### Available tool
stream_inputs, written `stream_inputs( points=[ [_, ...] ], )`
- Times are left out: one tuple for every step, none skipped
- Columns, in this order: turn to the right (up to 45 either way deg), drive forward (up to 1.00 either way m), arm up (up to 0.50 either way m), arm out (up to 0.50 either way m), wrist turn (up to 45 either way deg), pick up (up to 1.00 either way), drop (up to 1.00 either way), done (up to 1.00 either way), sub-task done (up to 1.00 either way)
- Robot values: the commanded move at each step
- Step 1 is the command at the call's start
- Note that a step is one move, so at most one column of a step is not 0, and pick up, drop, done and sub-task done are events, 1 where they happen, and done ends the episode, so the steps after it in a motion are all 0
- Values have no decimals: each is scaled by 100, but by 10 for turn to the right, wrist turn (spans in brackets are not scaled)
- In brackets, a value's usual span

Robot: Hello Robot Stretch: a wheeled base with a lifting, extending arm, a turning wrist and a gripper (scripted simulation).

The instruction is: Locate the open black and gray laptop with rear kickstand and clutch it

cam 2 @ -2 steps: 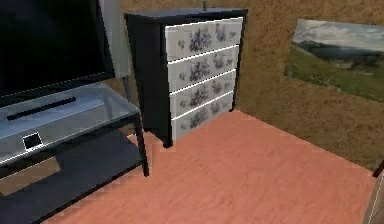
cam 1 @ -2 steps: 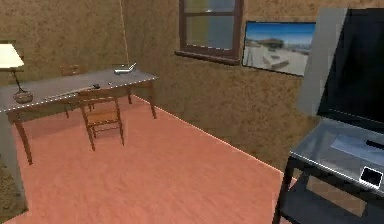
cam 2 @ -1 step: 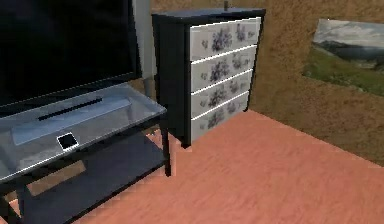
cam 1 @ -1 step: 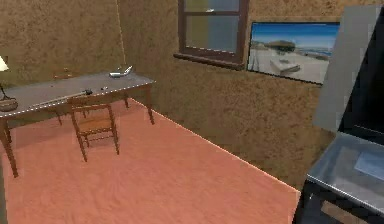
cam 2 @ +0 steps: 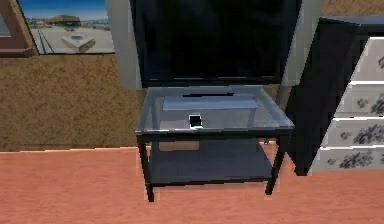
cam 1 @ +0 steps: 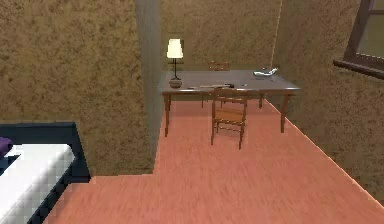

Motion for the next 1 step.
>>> stream_inputs(
  points=[
    [0, 25, 0, 0, 0, 0, 0, 0, 0]
  ],
)
